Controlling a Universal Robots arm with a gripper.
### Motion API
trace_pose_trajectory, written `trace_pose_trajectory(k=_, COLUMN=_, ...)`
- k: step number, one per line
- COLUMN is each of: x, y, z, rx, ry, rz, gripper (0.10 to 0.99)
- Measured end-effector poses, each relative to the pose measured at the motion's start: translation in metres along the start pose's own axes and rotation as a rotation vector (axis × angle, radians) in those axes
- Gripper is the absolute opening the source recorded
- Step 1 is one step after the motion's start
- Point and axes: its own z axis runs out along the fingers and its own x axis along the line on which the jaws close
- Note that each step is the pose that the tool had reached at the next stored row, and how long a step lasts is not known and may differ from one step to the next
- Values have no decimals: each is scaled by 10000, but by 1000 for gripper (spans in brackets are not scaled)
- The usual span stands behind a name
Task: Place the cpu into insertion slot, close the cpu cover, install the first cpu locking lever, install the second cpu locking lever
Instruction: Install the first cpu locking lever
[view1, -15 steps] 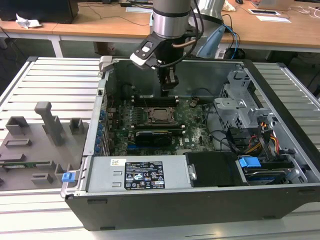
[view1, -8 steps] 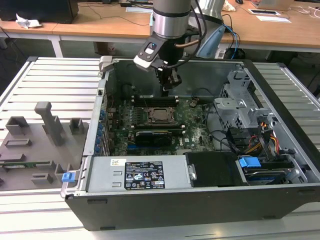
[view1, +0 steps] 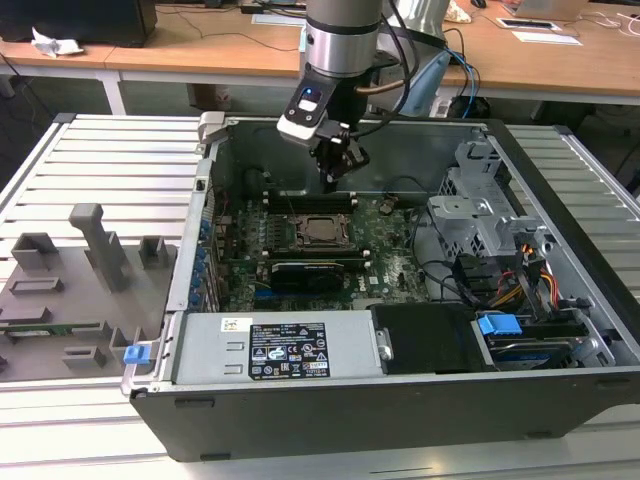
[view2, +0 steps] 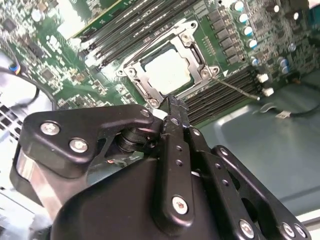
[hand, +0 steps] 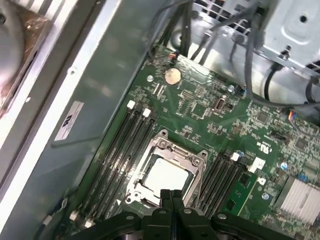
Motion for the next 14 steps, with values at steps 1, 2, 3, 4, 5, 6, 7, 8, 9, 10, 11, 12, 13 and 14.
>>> trace_pose_trajectory(k=1, x=0, y=0, z=0, rx=1, ry=7, rz=-267, gripper=106)
trace_pose_trajectory(k=2, x=0, y=0, z=0, rx=2, ry=11, rz=-441, gripper=106)
trace_pose_trajectory(k=3, x=0, y=0, z=0, rx=6, ry=19, rz=-750, gripper=106)
trace_pose_trajectory(k=4, x=0, y=0, z=0, rx=9, ry=28, rz=-1048, gripper=106)
trace_pose_trajectory(k=5, x=0, y=0, z=0, rx=13, ry=37, rz=-1321, gripper=106)
trace_pose_trajectory(k=6, x=0, y=0, z=0, rx=16, ry=42, rz=-1500, gripper=106)
trace_pose_trajectory(k=7, x=0, y=0, z=0, rx=20, ry=49, rz=-1726, gripper=106)
trace_pose_trajectory(k=8, x=0, y=0, z=0, rx=22, ry=53, rz=-1920, gripper=106)
trace_pose_trajectory(k=9, x=0, y=0, z=0, rx=24, ry=55, rz=-2064, gripper=106)
trace_pose_trajectory(k=10, x=0, y=0, z=0, rx=26, ry=61, rz=-2325, gripper=106)
trace_pose_trajectory(k=11, x=0, y=0, z=0, rx=29, ry=69, rz=-2584, gripper=106)
trace_pose_trajectory(k=12, x=0, y=0, z=0, rx=32, ry=74, rz=-2709, gripper=106)
trace_pose_trajectory(k=13, x=0, y=0, z=0, rx=36, ry=79, rz=-2848, gripper=106)
trace_pose_trajectory(k=14, x=0, y=0, z=0, rx=42, ry=85, rz=-2977, gripper=106)
